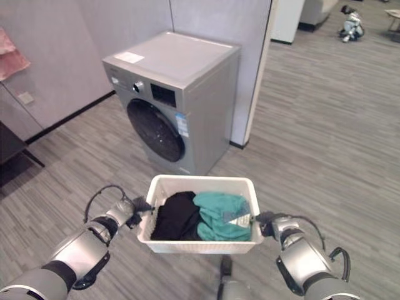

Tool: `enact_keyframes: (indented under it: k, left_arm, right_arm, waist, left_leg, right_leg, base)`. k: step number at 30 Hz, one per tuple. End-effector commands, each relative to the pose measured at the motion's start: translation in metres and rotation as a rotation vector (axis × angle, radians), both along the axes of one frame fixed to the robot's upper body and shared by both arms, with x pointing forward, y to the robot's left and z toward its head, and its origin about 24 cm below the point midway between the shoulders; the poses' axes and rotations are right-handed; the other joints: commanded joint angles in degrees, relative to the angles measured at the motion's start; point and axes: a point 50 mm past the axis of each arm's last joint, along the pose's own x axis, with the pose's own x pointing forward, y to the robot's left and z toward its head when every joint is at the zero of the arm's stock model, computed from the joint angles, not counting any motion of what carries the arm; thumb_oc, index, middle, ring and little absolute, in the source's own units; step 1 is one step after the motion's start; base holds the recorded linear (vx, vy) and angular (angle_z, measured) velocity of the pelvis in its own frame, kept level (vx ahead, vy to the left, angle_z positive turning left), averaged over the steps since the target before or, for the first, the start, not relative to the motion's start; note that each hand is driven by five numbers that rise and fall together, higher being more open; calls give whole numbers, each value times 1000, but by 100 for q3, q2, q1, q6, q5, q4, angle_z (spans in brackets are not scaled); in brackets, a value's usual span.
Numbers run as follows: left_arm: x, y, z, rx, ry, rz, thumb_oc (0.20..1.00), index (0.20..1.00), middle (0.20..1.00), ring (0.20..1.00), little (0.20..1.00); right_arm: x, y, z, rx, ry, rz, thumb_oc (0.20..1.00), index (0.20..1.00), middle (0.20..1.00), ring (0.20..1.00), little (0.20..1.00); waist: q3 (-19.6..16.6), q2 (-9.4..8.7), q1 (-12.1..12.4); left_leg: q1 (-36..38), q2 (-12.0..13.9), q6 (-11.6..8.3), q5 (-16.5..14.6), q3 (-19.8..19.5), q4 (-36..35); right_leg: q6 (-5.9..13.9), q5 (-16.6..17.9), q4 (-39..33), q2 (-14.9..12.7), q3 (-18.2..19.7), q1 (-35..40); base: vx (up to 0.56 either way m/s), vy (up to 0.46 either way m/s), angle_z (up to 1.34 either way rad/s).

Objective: Grab the laundry basket,head to the washer,open it,put in the laundry and shut it.

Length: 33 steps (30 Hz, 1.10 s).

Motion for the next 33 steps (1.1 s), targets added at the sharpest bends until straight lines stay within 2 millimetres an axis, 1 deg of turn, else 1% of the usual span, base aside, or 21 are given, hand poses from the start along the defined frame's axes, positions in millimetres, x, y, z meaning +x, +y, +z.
enact_keyframes:
  k: [1, 4, 5, 7, 8, 9, 10, 11, 13, 14, 15, 16, 18, 20, 21, 23, 24, 27, 31, 32, 33]
  left_arm:
    - [15, -1, 18, 5, -89, -53, 200, 200, 200, 200, 200]
    - [12, 5, 15, -11, -81, -22, 200, 200, 200, 200, 200]
    - [12, 6, 15, -21, -81, -14, 200, 200, 200, 200, 200]
    - [13, 10, 18, -15, -87, -8, 200, 200, 200, 200, 200]
    - [13, 10, 18, -15, -87, -8, 200, 200, 200, 200, 200]
    - [14, 10, 20, -8, -91, -11, 200, 200, 200, 200, 200]
    - [17, 11, 24, 5, -98, -16, 200, 200, 200, 200, 200]
    - [17, 14, 24, 17, -101, -20, 200, 200, 200, 200, 200]
    - [18, 17, 27, 24, -110, -21, 200, 200, 200, 200, 200]
    - [19, 17, 28, 26, -116, -26, 200, 200, 200, 200, 200]
    - [18, 22, 29, 40, -115, -43, 200, 200, 200, 200, 200]
    - [15, 24, 27, 42, -106, -53, 200, 200, 200, 200, 200]
    - [7, 28, 20, 34, -90, -63, 200, 200, 200, 200, 200]
    - [6, 29, 21, 65, -84, -128, 200, 200, 200, 200, 200]
    - [8, 23, 27, 76, -101, -226, 200, 200, 200, 200, 200]
    - [8, 23, 27, 77, -99, -227, 200, 200, 200, 200, 200]
    - [12, 17, 40, 73, -137, -315, 200, 200, 200, 200, 200]
    - [18, 6, 58, 20, -203, -375, 200, 200, 200, 200, 200]
    - [19, -2, 76, -41, -270, -411, 200, 200, 200, 200, 200]
    - [20, -4, 83, -39, -288, -431, 200, 200, 200, 200, 200]
    - [20, -4, 85, -37, -297, -432, 200, 200, 200, 200, 200]
  right_arm:
    - [33, 11, 31, -6, -134, 103, 200, 200, 200, 200, 200]
    - [39, 16, 36, -23, -163, 139, 200, 200, 200, 200, 200]
    - [42, 17, 40, -23, -179, 152, 200, 200, 200, 200, 200]
    - [48, 17, 48, -34, -213, 172, 200, 200, 200, 200, 200]
    - [48, 17, 48, -34, -213, 172, 200, 200, 200, 200, 200]
    - [53, 19, 54, -36, -237, 184, 200, 200, 200, 200, 200]
    - [62, 23, 67, -41, -291, 217, 200, 200, 200, 200, 200]
    - [66, 27, 74, -44, -322, 244, 200, 200, 200, 200, 200]
    - [69, 31, 79, -43, -353, 281, 200, 200, 200, 200, 200]
    - [68, 34, 79, -42, -367, 305, 200, 200, 200, 200, 200]
    - [70, 40, 85, -56, -398, 369, 200, 200, 200, 200, 200]
    - [69, 46, 87, -45, -417, 405, 200, 200, 200, 200, 200]
    - [60, 59, 86, 19, -447, 464, 200, 200, 200, 200, 200]
    - [52, 58, 86, 65, -470, 485, 200, 200, 200, 200, 200]
    - [41, 47, 84, 82, -476, 481, 200, 200, 200, 200, 200]
    - [40, 46, 83, 82, -475, 480, 200, 200, 200, 200, 200]
    - [28, 30, 75, 61, -450, 466, 200, 200, 200, 200, 200]
    - [18, 19, 61, 51, -410, 419, 200, 200, 200, 200, 200]
    - [10, 20, 59, 90, -415, 409, 200, 200, 200, 200, 200]
    - [11, 22, 61, 89, -426, 416, 200, 200, 200, 200, 200]
    - [11, 24, 61, 93, -427, 423, 200, 200, 200, 200, 200]
  waist:
    - [-390, -96, -120]
    - [-322, -178, -109]
    - [-271, -214, -112]
    - [-154, -295, -103]
    - [-156, -288, -101]
    - [-99, -326, -110]
    - [-1, -373, -74]
    - [32, -385, -77]
    - [80, -336, -53]
    - [115, -245, -53]
    - [182, -211, 32]
    - [190, -171, 84]
    - [99, -106, 98]
    - [36, -100, 115]
    - [-27, -101, 138]
    - [-31, -112, 149]
    - [-69, -131, 205]
    - [-132, -104, 318]
    - [-137, -14, 358]
    - [-93, 17, 372]
    - [-54, 52, 354]
  left_leg:
    - [-143, -245, -245, 425, 70, 631]
    - [-696, -45, -502, 1043, 244, 1769]
    - [-907, 16, -532, 1201, 365, 2160]
    - [-1249, 130, -510, 1327, 712, 2442]
    - [-1261, 138, -511, 1315, 712, 2461]
    - [-1479, 189, -462, 1273, 915, 2362]
    - [-1980, 165, -312, 905, 1169, 1860]
    - [-2122, 221, -240, 720, 1253, 1435]
    - [-2437, 476, -329, 1276, 1261, 592]
    - [-2580, 650, -463, 1776, 1368, 42]
    - [-2730, 819, -551, 2124, 1351, -560]
    - [-2709, 855, -582, 2214, 1234, -625]
    - [-2507, 779, -526, 2165, 1125, -587]
    - [-2544, 655, -452, 2069, 1115, -395]
    - [-2526, 506, -343, 1848, 1125, -198]
    - [-2526, 500, -339, 1833, 1132, -181]
    - [-2497, 348, -212, 1566, 1160, 48]
    - [-2413, 129, -47, 1318, 1138, 177]
    - [-2127, -67, 155, 1163, 1116, 96]
    - [-2058, -83, 210, 1136, 1141, 86]
    - [-1973, -76, 242, 1113, 1165, 68]
  right_leg:
    - [723, -245, 165, 4, 201, -97]
    - [575, -409, 87, 83, 118, 196]
    - [512, -450, 88, 75, 87, 256]
    - [434, -558, 50, 35, 46, 377]
    - [433, -558, 52, 42, 45, 372]
    - [431, -589, 10, -1, 13, 416]
    - [503, -654, -67, -69, -21, 485]
    - [545, -735, -74, -97, -16, 520]
    - [543, -760, -93, -91, -14, 595]
    - [546, -820, -122, -19, -20, 668]
    - [551, -936, -118, -47, 78, 840]
    - [570, -1015, -87, -42, 163, 922]
    - [657, -1208, -5, -84, 305, 1073]
    - [705, -1253, 85, -231, 368, 1119]
    - [801, -1313, 225, -416, 440, 1205]
    - [807, -1321, 229, -425, 445, 1209]
    - [921, -1293, 404, -621, 448, 1227]
    - [1053, -1027, 700, -856, 452, 1182]
    - [1049, -533, 1612, -1055, 401, 828]
    - [1036, -385, 1943, -1110, 274, 702]
    - [1004, -382, 2189, -1106, 172, 597]
  base:
    - [282, -174, 23]
    - [187, -158, 5]
    - [126, -138, -1]
    - [98, -96, -5]
    - [55, -43, -2]
    - [112, -3, 1]
    - [161, 24, 9]
    - [204, 86, 36]
    - [167, 113, 47]
    - [280, 208, 0]
    - [359, 272, -13]
    - [366, 295, -10]
    - [304, 290, -41]
    - [331, 370, -58]
    - [283, 338, -19]
    - [173, 212, 4]
    - [216, 288, 20]
    - [229, 305, 24]
    - [146, 249, 10]
    - [91, 232, 4]
    - [84, 197, 6]
